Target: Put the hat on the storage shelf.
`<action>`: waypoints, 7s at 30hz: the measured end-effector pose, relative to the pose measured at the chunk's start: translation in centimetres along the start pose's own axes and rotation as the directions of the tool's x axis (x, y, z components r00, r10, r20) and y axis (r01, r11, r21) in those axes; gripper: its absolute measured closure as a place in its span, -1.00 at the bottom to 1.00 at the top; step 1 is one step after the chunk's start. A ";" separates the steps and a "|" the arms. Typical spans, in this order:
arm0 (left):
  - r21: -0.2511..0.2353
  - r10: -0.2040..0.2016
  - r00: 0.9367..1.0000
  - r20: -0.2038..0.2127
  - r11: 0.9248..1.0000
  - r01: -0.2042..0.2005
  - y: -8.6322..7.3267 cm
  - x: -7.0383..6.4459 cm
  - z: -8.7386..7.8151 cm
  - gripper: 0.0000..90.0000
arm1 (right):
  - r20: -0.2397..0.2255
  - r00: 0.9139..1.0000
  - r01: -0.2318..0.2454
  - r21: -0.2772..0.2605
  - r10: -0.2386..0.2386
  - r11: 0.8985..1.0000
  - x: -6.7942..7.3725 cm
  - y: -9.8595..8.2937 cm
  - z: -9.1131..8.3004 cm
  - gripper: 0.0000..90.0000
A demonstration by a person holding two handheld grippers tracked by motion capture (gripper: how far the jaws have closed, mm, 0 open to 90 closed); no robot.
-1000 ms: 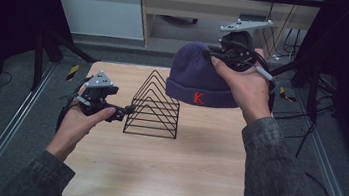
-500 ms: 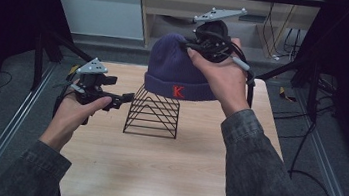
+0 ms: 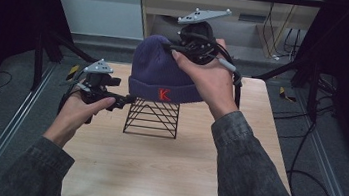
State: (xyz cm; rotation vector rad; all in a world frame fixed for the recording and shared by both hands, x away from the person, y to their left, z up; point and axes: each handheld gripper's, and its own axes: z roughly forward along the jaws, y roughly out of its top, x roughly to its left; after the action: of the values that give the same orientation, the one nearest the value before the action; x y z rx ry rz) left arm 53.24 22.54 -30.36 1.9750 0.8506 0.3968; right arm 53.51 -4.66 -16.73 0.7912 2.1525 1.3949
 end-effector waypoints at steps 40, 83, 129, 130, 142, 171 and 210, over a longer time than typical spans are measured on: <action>-0.056 0.001 0.998 -0.068 0.998 -0.005 1.1 0.4 -0.1 0.63 | 0.016 1.000 -0.024 0.021 0.024 0.999 -2.0 -1.2 2.3 0.73; -0.001 -0.020 0.993 -0.113 1.000 0.020 -1.8 1.9 1.1 0.62 | 0.024 0.998 -0.065 0.124 0.063 0.990 -2.8 -5.7 6.5 0.71; 0.030 -0.068 0.994 -0.089 0.997 0.071 -6.8 2.7 3.1 0.59 | -0.035 0.999 -0.018 0.228 0.027 0.974 -0.5 -9.2 7.7 0.73; 0.030 -0.068 0.994 -0.089 0.997 0.071 -6.8 2.7 3.1 0.59 | -0.036 0.999 -0.017 0.229 0.025 0.973 -0.5 -9.3 7.7 0.73; 0.037 -0.073 0.994 -0.083 0.996 0.077 -7.8 2.7 3.8 0.58 | -0.041 0.999 -0.018 0.244 0.029 0.970 -0.3 -10.1 7.9 0.73; 0.068 -0.065 0.995 -0.080 0.995 0.071 -9.0 2.7 4.5 0.56 | -0.053 0.998 -0.008 0.289 0.024 0.957 0.3 -11.6 8.1 0.73; 0.074 -0.110 0.988 -0.109 0.990 0.118 -11.7 3.3 4.5 0.25 | -0.079 0.997 0.005 0.318 0.021 0.948 1.7 -12.9 9.4 0.52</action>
State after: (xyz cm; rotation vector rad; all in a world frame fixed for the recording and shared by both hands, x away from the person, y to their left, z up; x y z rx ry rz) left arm 53.44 26.03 -42.89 1.9816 1.0563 0.4077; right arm 55.49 -1.48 -32.30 0.8712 2.4790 1.1121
